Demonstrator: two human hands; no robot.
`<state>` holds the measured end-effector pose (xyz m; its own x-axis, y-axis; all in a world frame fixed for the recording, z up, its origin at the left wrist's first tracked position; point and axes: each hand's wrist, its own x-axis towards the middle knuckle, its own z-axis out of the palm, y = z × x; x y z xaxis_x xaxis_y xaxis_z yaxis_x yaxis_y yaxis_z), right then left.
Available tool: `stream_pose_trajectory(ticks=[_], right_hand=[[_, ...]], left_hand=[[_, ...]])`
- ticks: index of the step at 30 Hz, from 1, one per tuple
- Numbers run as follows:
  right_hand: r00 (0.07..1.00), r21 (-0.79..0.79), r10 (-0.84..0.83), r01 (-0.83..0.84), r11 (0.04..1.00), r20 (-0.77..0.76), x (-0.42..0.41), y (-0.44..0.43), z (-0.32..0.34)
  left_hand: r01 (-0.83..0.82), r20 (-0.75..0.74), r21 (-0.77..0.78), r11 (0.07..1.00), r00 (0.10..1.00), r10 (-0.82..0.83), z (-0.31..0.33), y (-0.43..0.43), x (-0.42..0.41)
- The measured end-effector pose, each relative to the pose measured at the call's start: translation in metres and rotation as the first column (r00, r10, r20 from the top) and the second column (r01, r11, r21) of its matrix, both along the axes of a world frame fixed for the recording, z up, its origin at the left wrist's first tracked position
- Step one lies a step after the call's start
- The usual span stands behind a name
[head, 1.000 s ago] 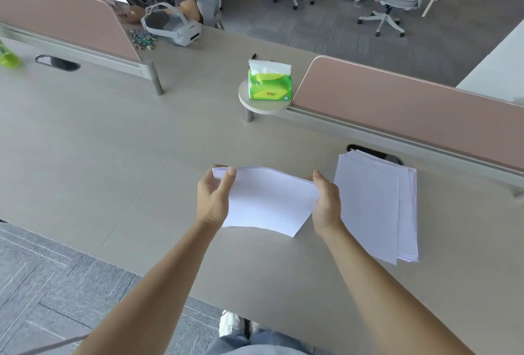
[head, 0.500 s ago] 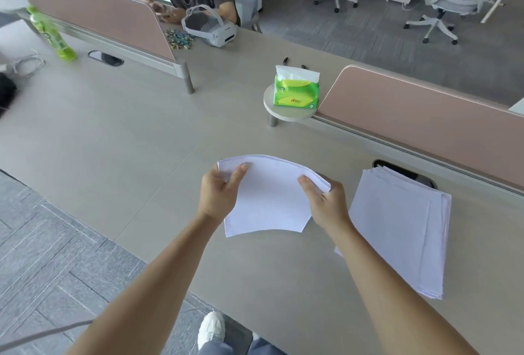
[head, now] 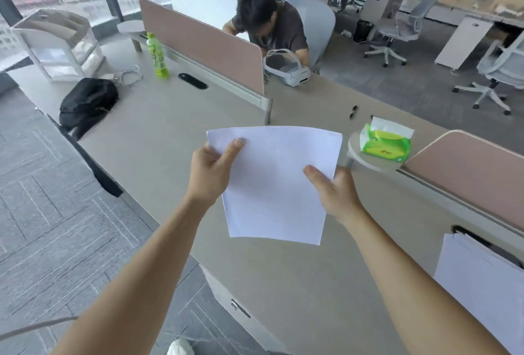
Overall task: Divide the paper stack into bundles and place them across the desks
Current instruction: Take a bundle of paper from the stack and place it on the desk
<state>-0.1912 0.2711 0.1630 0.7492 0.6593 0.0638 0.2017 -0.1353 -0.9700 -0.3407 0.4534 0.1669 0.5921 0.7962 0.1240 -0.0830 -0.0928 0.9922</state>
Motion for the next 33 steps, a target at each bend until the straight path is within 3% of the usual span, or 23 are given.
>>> stream_pose_trajectory(ticks=[5, 11, 17, 24, 28, 33], right_hand=[[0.994, -0.029, -0.092, 0.094, 0.995, 0.058, -0.056, 0.097, 0.015], [0.989, 0.048, -0.113, 0.109, 0.993, 0.098, -0.106, 0.196, 0.033], [0.994, 0.118, -0.051, 0.039, 0.992, 0.100, -0.132, 0.284, 0.026], [0.999, 0.178, -0.047, 0.047, 0.983, -0.004, -0.105, 0.383, -0.004], [0.996, 0.201, -0.064, 0.076, 0.977, -0.064, -0.071, 0.455, -0.025], [0.997, 0.215, -0.065, 0.074, 0.974, -0.046, -0.036, 0.539, -0.052]], left_hand=[[0.039, 0.048, -0.042, 0.998, 0.998, -0.037, 0.011, 0.093, -0.054], [-0.015, 0.079, -0.095, 0.995, 0.997, 0.022, 0.005, 0.182, -0.098], [-0.256, 0.128, -0.086, 0.963, 0.956, 0.265, 0.007, 0.258, -0.092], [-0.284, 0.079, -0.060, 0.957, 0.954, 0.288, -0.008, 0.363, -0.057], [-0.311, 0.152, -0.025, 0.950, 0.938, 0.311, -0.025, 0.438, -0.021], [-0.509, 0.196, -0.035, 0.860, 0.841, 0.505, -0.042, 0.518, 0.032]])
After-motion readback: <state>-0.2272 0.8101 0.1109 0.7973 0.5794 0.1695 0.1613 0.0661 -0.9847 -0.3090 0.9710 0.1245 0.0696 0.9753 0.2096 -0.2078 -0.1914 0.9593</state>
